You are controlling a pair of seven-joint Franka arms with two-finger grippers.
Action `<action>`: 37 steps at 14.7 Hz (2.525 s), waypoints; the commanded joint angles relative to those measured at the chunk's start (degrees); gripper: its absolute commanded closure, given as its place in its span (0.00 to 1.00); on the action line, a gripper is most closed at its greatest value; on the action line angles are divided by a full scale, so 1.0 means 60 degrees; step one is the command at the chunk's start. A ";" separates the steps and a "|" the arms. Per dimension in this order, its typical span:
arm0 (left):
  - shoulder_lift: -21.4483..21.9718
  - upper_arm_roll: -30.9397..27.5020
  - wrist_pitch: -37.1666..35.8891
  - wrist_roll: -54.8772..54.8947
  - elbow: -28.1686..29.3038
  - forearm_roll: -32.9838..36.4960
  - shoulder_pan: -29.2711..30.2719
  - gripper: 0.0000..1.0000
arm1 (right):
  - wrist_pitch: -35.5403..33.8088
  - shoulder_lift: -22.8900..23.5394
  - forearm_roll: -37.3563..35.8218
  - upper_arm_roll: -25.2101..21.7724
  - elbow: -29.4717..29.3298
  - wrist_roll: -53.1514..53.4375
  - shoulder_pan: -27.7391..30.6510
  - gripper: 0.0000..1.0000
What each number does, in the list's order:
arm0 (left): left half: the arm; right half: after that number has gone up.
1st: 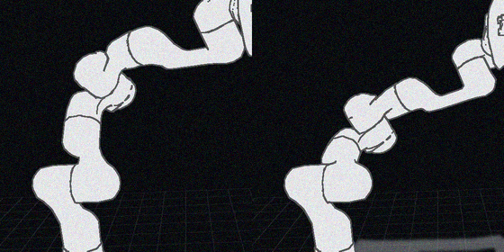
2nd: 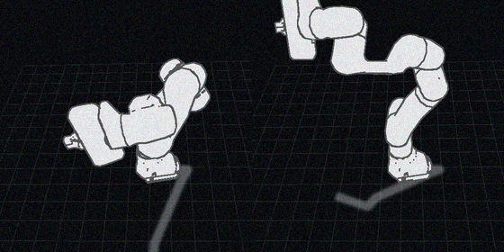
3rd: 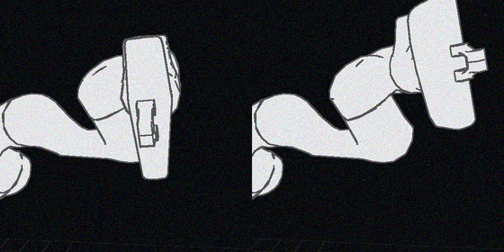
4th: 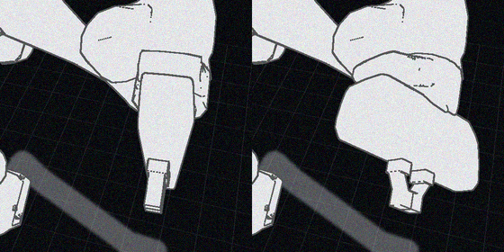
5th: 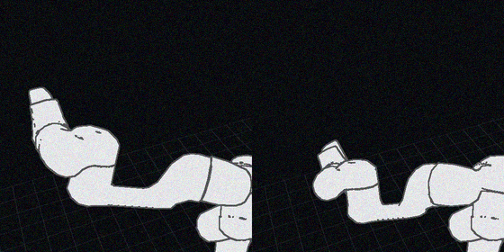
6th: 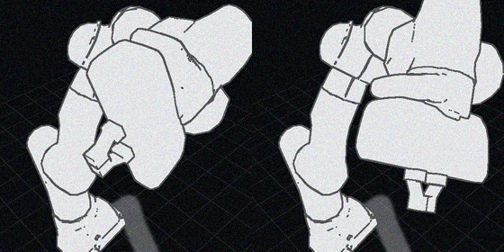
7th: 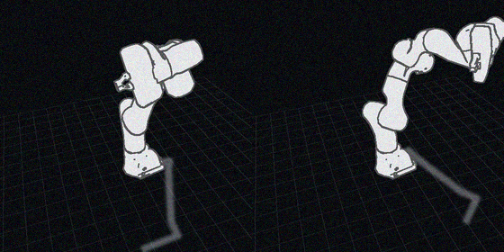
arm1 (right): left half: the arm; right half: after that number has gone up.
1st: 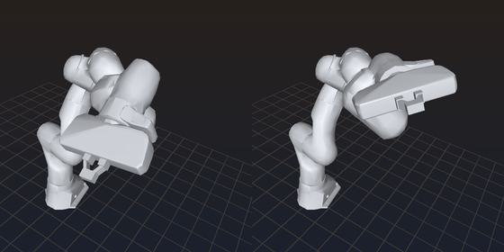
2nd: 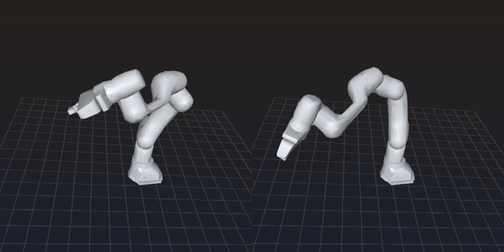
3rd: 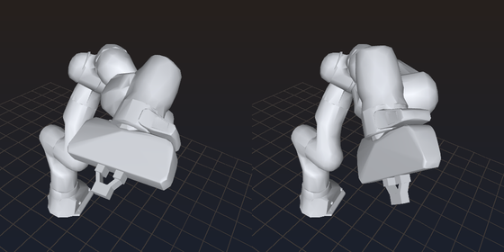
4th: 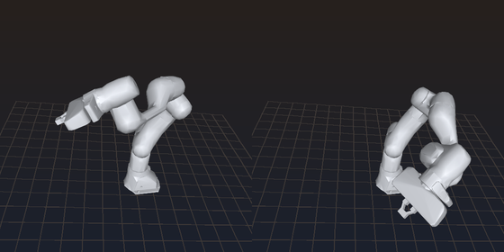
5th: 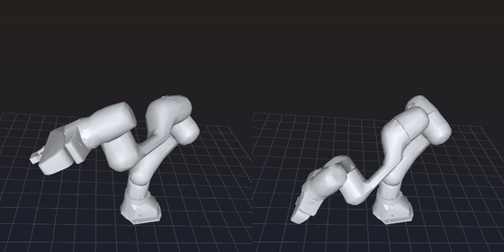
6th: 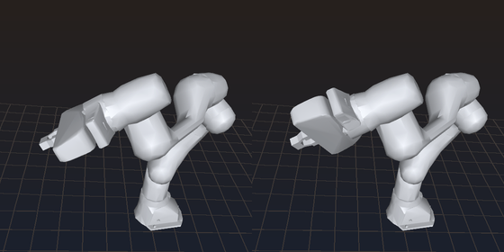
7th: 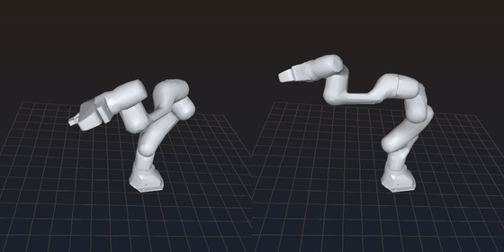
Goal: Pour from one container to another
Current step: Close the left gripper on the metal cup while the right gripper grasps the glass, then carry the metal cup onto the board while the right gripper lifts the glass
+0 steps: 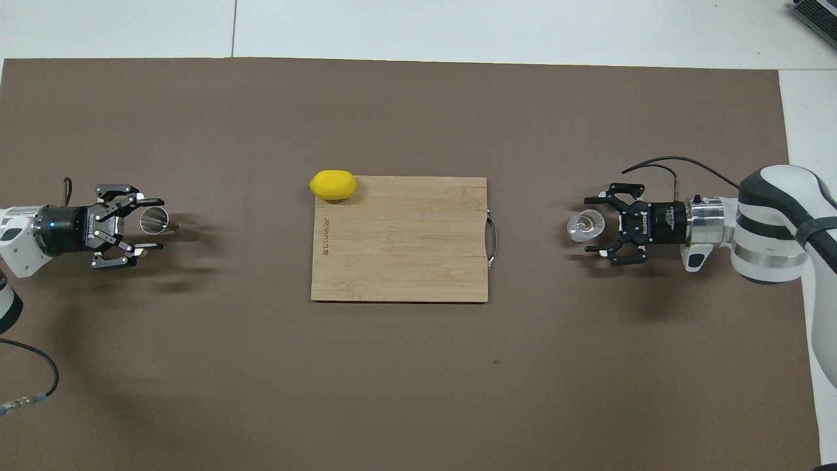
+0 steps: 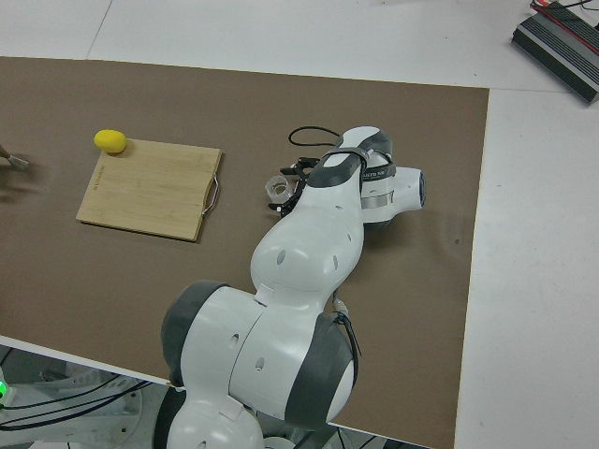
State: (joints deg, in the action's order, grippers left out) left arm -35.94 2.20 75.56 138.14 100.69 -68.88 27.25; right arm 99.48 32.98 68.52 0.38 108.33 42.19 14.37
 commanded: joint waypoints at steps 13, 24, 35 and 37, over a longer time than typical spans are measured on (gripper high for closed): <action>0.0073 0.0043 0.0166 0.0238 0.0181 -0.0341 -0.0132 0.59 | 0.0339 0.0289 0.0079 0.0025 -0.0359 -0.0015 0.0022 0.76; 0.0525 0.0395 -0.0098 0.0003 0.0691 -0.0532 -0.0732 0.59 | 0.0354 0.0041 -0.0024 0.0040 -0.1106 0.1815 -0.0271 1.00; 0.2224 0.0395 0.0678 -0.0172 0.2625 -0.1878 -0.2415 0.59 | 0.1597 -0.1321 -0.0067 -0.0004 -0.0960 0.1859 -0.1002 1.00; 0.2459 0.0395 0.1043 -0.0172 0.2933 -0.2201 -0.2767 0.59 | 0.1745 -0.1512 -0.0111 -0.0033 -0.0931 0.2049 -0.1178 1.00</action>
State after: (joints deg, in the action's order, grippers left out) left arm -25.24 5.42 78.82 137.45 113.83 -79.36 13.02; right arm 108.49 26.37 68.47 0.36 101.02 53.43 8.15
